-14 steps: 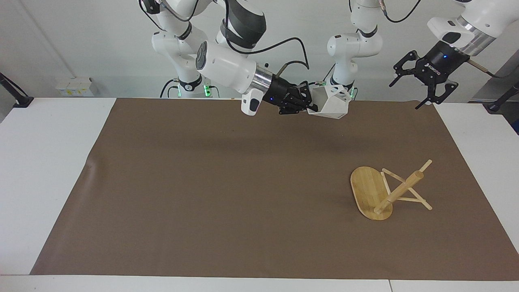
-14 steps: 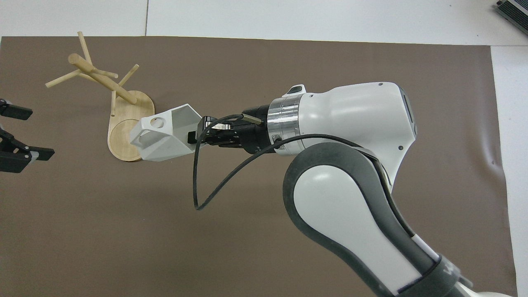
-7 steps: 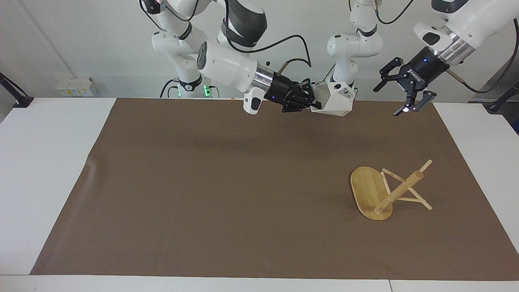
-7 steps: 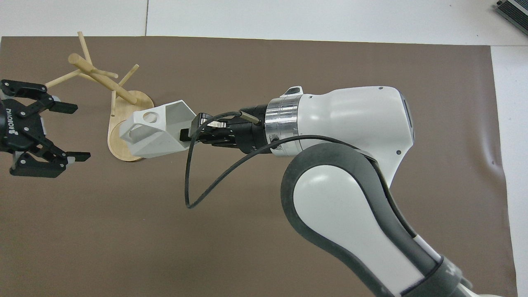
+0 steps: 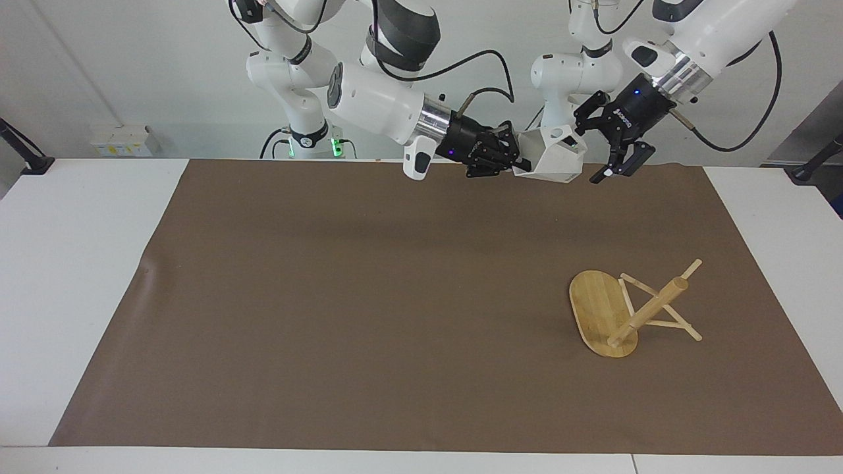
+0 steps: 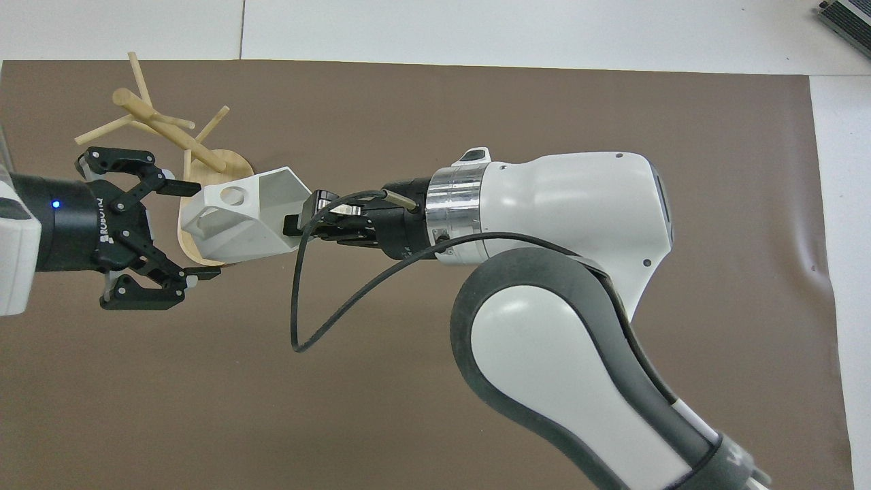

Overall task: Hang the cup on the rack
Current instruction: 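Hold the cup with the right gripper while the left gripper grasps it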

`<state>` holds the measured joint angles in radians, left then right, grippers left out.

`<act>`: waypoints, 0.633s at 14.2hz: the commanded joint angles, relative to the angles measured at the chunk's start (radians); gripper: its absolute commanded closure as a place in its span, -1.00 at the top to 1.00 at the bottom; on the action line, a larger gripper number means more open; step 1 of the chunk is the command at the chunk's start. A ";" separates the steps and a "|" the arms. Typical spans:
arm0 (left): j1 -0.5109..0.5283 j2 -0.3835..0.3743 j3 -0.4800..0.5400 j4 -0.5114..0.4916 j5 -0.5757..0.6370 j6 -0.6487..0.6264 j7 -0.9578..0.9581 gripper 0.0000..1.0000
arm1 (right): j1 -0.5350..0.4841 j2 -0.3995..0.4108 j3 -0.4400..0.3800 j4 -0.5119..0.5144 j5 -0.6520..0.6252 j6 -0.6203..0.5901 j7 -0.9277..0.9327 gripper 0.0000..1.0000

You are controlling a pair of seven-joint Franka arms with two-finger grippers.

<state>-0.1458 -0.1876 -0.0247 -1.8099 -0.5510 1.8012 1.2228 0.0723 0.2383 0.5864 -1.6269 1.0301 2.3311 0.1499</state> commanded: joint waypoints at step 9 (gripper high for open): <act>-0.032 -0.090 0.009 -0.129 -0.026 0.128 0.049 1.00 | -0.005 0.002 0.016 0.004 0.019 0.017 -0.001 -1.00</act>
<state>-0.1572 -0.2208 -0.0257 -1.8448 -0.5560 1.8631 1.2489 0.0731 0.2383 0.5886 -1.6269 1.0301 2.3312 0.1499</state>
